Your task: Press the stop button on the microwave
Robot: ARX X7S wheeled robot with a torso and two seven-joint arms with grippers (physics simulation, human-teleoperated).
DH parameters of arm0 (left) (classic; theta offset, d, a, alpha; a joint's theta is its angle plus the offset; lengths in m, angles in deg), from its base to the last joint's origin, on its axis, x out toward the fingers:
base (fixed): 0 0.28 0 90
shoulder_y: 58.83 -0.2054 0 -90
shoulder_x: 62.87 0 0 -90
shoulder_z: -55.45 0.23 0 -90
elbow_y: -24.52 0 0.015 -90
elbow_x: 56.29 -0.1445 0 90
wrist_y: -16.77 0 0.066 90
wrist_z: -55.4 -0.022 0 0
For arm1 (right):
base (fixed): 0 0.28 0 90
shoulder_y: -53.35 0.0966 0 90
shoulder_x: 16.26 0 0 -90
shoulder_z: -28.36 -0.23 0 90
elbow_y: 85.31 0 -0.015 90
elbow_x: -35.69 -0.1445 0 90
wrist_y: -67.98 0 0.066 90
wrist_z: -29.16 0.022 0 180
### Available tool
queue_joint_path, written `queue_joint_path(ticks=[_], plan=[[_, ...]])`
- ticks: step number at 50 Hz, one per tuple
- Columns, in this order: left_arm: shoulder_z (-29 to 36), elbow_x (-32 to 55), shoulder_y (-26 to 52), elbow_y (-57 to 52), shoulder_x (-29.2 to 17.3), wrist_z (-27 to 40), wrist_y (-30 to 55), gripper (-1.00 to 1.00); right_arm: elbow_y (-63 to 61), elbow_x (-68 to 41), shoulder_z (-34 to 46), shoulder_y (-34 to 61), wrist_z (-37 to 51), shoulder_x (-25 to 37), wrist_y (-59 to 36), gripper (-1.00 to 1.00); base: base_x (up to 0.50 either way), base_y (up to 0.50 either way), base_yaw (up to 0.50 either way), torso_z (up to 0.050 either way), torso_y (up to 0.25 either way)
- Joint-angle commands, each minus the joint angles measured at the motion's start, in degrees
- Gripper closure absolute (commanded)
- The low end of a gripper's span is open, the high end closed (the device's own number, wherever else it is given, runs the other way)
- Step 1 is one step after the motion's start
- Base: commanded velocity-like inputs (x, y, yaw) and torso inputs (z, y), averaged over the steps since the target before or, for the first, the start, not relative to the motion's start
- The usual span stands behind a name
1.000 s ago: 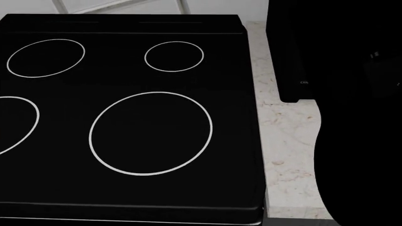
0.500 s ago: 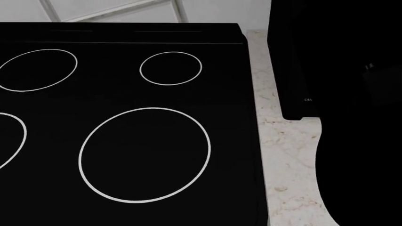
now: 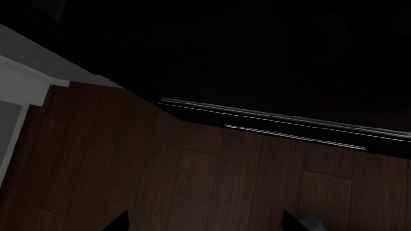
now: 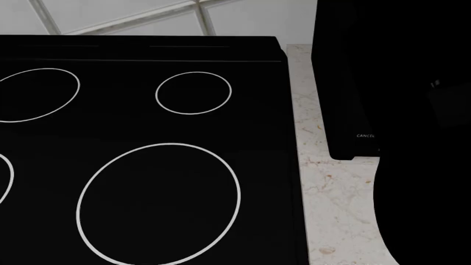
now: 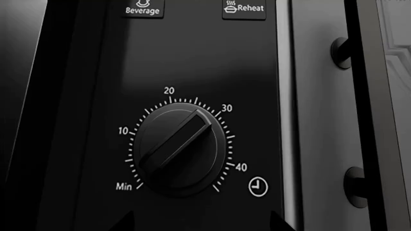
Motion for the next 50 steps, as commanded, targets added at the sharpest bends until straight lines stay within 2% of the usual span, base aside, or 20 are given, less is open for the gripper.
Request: queue_joint_path(ticks=[1, 10, 20, 39, 40, 50], plan=[[-0.04, 0.00, -0.11, 0.19, -0.01, 0.00, 0.01, -1.00, -1.98, -0.35, -0.28, -0.32, 0.55, 0.45, 0.09, -1.00, 0.00, 0.00, 0.00, 0.050, 0.082], [-0.04, 0.00, -0.11, 0.19, -0.01, 0.00, 0.01, -1.00, -2.68, -0.22, -0.48, 0.59, 1.17, 0.62, 0.34, -1.00, 0.00, 0.00, 0.00, 0.045, 0.064], [-0.04, 0.00, -0.11, 0.19, -0.01, 0.00, 0.01, -1.00, -2.57, 0.07, 0.18, -0.26, 1.62, 0.74, -0.30, -1.00, 0.00, 0.00, 0.00, 0.000, 0.000], [-0.04, 0.00, -0.11, 0.19, -0.01, 0.00, 0.01, -1.00, -17.35, -4.02, -0.47, -2.61, 8.95, 6.95, -8.00, -1.00, 0.00, 0.00, 0.00, 0.000, 0.000], [-0.04, 0.00, -0.11, 0.19, -0.01, 0.00, 0.01, -1.00, -18.13, -4.49, -0.72, -2.67, 9.51, 7.16, -8.45, 1.00, 0.00, 0.00, 0.00, 0.000, 0.000], [-0.04, 0.00, -0.11, 0.19, -0.01, 0.00, 0.01, -1.00, -21.76, -6.13, -2.29, -4.71, 11.91, 9.36, -8.51, 1.00, 0.00, 0.00, 0.00, 0.000, 0.000]])
